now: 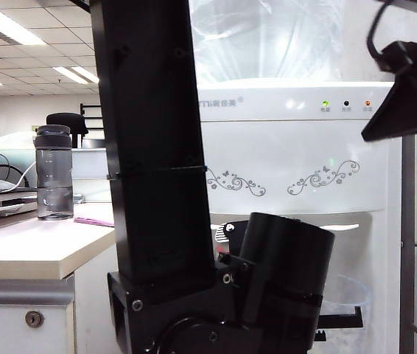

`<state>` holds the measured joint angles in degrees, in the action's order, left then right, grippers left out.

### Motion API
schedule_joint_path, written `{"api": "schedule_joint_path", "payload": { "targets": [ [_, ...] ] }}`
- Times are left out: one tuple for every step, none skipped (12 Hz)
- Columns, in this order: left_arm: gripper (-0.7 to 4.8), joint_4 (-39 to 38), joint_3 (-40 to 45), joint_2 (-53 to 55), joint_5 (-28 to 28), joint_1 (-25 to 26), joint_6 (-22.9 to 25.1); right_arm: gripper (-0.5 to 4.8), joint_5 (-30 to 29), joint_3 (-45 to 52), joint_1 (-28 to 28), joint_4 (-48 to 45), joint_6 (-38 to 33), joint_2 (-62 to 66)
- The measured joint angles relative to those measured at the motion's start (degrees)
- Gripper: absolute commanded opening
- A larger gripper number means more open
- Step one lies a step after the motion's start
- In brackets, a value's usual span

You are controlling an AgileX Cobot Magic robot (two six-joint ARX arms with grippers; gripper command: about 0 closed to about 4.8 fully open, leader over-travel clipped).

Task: Pick up the plastic mug from the left desk, go to the cold water outlet of the water dispenser, press the vertical switch to get some water, then put the mug back on the desk.

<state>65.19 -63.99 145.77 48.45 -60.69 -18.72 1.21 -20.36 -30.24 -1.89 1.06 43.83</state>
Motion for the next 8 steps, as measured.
{"api": "schedule_joint_path", "payload": {
  "targets": [
    [-0.05,0.0,0.0,0.0,0.0,0.0,0.0,-0.01,-2.6,1.0,2.7,-2.4,0.2,0.0],
    [-0.05,0.1,0.0,0.0,0.0,0.0,0.0,-0.01,-5.5,2.2,6.2,-4.5,0.3,0.0],
    [-0.05,0.1,0.0,0.0,0.0,0.0,0.0,-0.01,-7.8,2.8,9.1,-5.1,0.3,0.4],
    [-0.05,0.2,0.0,0.0,0.0,0.0,0.0,-0.01,-11.8,3.0,13.0,-5.2,0.3,1.4],
    [-0.05,0.2,0.0,0.0,0.0,0.0,0.0,-0.01,-16.2,2.9,15.7,-6.2,0.3,2.3],
    [-0.06,0.2,0.0,0.0,0.0,0.0,0.0,-0.01,-18.4,2.9,16.7,-7.0,0.3,3.2],
    [-0.05,0.2,0.0,0.0,0.0,0.0,0.0,-0.01,-21.4,2.9,17.5,-7.8,0.3,5.1],
    [-0.05,0.2,0.0,0.0,0.0,0.0,0.0,-0.01,-23.0,2.9,17.4,-7.8,0.5,6.4]
  ]
}}
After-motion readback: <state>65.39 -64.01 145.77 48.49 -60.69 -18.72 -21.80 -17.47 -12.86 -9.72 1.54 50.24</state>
